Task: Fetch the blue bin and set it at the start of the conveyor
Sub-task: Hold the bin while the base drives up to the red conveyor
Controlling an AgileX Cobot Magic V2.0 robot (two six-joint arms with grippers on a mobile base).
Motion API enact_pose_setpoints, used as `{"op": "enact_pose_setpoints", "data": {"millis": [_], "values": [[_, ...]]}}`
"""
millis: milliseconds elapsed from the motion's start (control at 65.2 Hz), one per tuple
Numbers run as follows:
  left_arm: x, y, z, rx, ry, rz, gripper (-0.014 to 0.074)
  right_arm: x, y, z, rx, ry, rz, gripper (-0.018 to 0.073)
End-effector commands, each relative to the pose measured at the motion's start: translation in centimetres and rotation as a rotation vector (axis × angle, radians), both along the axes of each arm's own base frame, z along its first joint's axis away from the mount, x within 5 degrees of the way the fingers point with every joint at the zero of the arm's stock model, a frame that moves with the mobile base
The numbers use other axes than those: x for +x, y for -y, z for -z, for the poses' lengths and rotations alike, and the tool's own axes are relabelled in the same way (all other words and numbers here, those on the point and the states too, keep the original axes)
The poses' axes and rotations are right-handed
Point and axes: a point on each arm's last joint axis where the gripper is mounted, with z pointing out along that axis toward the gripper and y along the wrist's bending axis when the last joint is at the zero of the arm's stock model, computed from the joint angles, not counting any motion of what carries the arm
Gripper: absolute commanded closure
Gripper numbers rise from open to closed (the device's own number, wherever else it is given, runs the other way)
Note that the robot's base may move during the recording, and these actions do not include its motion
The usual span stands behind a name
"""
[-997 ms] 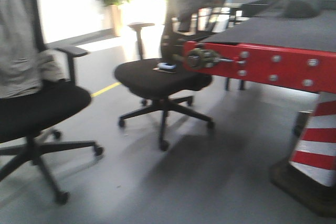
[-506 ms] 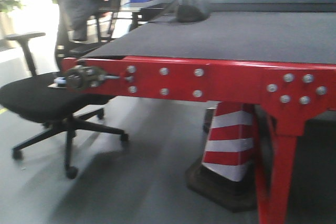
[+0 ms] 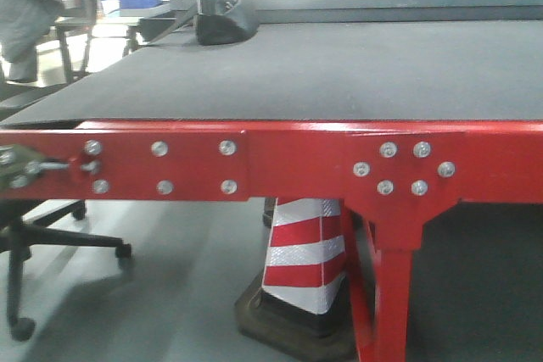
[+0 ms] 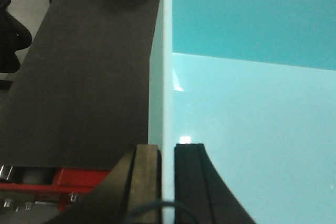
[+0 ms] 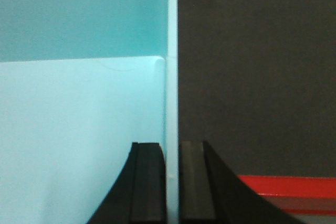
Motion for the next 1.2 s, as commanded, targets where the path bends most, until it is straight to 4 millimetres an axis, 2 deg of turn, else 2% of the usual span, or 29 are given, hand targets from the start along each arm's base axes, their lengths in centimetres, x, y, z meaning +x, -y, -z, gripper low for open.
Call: {"op": "enact_pose_setpoints", "data": {"millis": [0, 1181], "values": [[-0.54, -0.05, -1.14, -0.025, 0.062, 0.018, 0.0708, -0.34, 0.26, -0.91, -0.008, 0.055, -0.002, 0.0713], [-0.54, -0.05, -1.14, -0.025, 0.062, 0.018, 0.0708, -0.34, 0.27, -0.92, -0.009, 0.055, -0.001, 0.0713]]}}
